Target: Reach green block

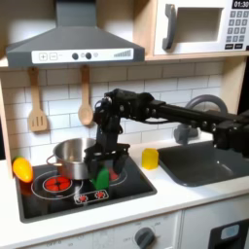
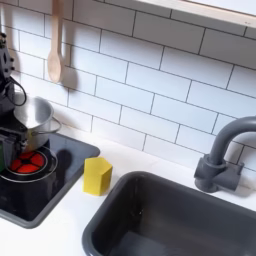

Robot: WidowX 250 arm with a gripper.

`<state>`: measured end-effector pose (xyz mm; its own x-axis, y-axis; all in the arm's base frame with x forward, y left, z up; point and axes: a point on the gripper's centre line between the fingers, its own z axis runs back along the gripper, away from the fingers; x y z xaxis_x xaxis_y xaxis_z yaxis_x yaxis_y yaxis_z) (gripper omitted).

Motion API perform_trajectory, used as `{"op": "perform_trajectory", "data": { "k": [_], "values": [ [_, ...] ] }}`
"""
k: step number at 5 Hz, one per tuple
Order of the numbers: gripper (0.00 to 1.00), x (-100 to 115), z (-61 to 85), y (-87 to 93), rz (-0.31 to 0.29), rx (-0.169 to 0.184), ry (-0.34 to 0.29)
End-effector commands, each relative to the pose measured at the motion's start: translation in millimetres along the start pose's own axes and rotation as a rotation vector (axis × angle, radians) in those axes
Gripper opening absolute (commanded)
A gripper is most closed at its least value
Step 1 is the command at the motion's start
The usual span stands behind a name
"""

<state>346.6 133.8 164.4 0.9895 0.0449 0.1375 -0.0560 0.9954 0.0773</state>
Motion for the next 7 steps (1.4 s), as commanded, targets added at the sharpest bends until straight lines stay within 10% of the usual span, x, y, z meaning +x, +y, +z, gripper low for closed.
{"op": "perform_trajectory", "data": {
  "k": [1, 7],
  "values": [
    [1.0, -1, -8.7, 2.7, 0.014, 0.003, 0.022],
    [1.0, -2, -26.1, 1.8, 0.042, 0.036, 0.098]
  ]
}}
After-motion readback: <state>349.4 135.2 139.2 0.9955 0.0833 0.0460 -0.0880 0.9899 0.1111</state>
